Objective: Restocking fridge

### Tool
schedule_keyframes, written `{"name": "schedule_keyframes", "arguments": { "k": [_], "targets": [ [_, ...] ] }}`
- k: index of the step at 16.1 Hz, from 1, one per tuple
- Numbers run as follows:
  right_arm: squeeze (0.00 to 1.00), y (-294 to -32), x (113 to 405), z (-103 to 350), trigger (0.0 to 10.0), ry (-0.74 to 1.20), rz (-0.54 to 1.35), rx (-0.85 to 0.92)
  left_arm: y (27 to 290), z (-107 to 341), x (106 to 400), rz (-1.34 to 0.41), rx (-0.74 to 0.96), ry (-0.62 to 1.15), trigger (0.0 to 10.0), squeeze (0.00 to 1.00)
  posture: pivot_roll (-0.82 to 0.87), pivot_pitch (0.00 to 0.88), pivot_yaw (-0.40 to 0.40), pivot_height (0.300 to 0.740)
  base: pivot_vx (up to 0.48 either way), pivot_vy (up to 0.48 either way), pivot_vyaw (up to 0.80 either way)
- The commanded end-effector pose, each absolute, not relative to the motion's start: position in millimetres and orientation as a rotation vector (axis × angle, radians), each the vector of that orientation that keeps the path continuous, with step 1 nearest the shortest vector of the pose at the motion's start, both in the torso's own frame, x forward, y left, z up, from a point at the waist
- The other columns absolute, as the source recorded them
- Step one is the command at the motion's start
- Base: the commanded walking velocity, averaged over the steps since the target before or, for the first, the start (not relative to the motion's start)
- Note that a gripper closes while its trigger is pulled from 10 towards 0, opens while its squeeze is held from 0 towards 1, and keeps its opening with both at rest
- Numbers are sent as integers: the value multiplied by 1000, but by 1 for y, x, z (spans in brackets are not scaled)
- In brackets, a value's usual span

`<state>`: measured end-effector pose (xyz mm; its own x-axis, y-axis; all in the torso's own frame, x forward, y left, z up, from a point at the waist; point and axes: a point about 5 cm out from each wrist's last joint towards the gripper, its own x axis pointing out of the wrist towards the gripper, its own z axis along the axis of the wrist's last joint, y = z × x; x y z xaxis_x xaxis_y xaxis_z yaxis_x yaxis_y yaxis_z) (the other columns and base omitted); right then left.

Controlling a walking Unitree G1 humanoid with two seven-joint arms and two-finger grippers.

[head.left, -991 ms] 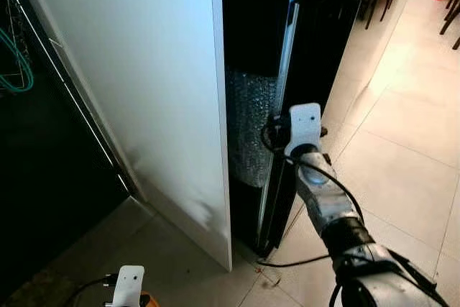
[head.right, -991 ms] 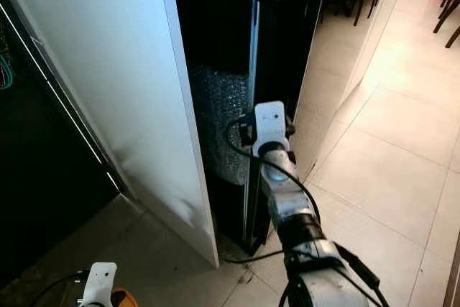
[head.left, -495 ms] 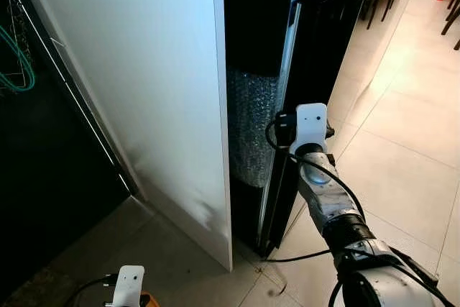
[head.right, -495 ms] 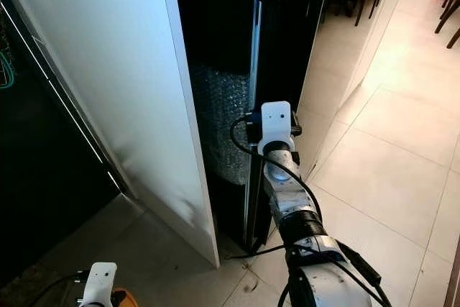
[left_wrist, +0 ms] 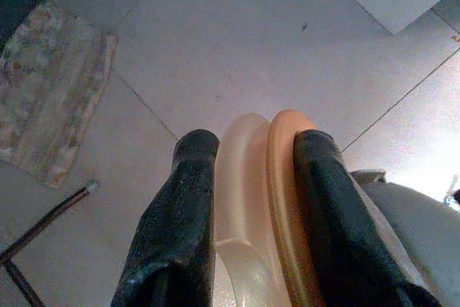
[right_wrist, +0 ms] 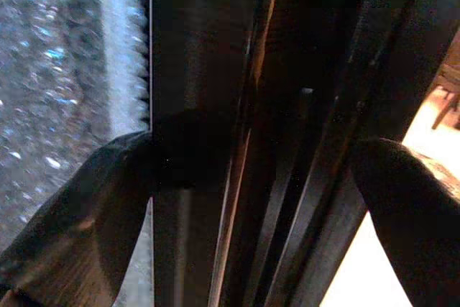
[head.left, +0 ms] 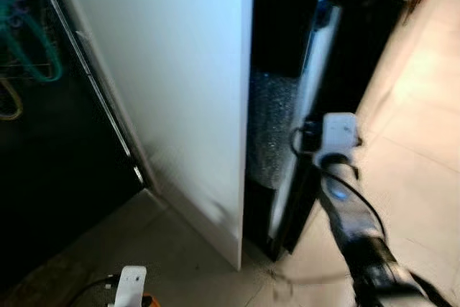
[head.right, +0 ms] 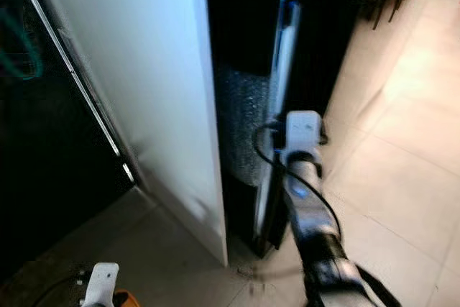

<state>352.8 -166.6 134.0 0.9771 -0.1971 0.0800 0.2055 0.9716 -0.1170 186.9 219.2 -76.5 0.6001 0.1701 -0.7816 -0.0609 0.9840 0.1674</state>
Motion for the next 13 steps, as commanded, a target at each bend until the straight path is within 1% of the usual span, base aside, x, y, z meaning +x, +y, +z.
{"name": "schedule_keyframes", "arguments": {
  "k": [1, 2, 3, 5, 6, 7, 8, 9, 11, 12, 13],
  "targets": [
    [0, -196, 346, 138, 10000, -74, -331, -112, 219, -79, 182, 124, 134, 941, 10000, 0, -53, 0, 27, 740, 0, 0, 0],
    [0, -205, 339, 137, 10000, -72, -367, -120, 219, -79, 182, 122, 135, 942, 10000, 0, -59, 0, 27, 740, 0, 0, 0],
    [0, -223, 322, 134, 10000, -65, -438, -131, 219, -79, 182, 119, 137, 942, 10000, 0, -59, 0, 27, 740, 0, 0, 0],
    [0, -247, 298, 125, 10000, -24, -551, -142, 219, -79, 182, 110, 140, 943, 10000, 0, -76, 0, 31, 740, 0, 0, 0],
    [0, -251, 294, 123, 10000, -15, -573, -138, 219, -79, 182, 109, 141, 943, 10000, 0, -76, 0, 31, 740, 0, 0, 0],
    [0, -265, 282, 117, 10000, 12, -647, -126, 219, -79, 182, 105, 142, 944, 10000, 0, -83, 0, 33, 740, 0, 0, 0],
    [0, -271, 275, 113, 10000, 28, -681, -124, 219, -79, 182, 104, 143, 944, 10000, 0, -83, 0, 33, 740, 0, 0, 0],
    [0, -295, 249, 95, 10000, 111, -768, -140, 219, -79, 182, 101, 145, 944, 10000, 0, -87, 0, 33, 740, 0, 0, 0],
    [0, -303, 238, 88, 10000, 150, -788, -147, 219, -79, 182, 100, 146, 944, 10000, 0, -90, 0, 32, 740, 0, 0, 0],
    [0, -311, 230, 77, 10000, 207, -782, -143, 219, -79, 182, 99, 146, 945, 10000, 0, -91, 0, 34, 740, 0, 0, 0],
    [0, -318, 220, 60, 10000, 307, -753, -145, 219, -79, 182, 98, 146, 946, 10000, 0, -92, 0, 34, 740, 0, 0, 0]
  ]
}}
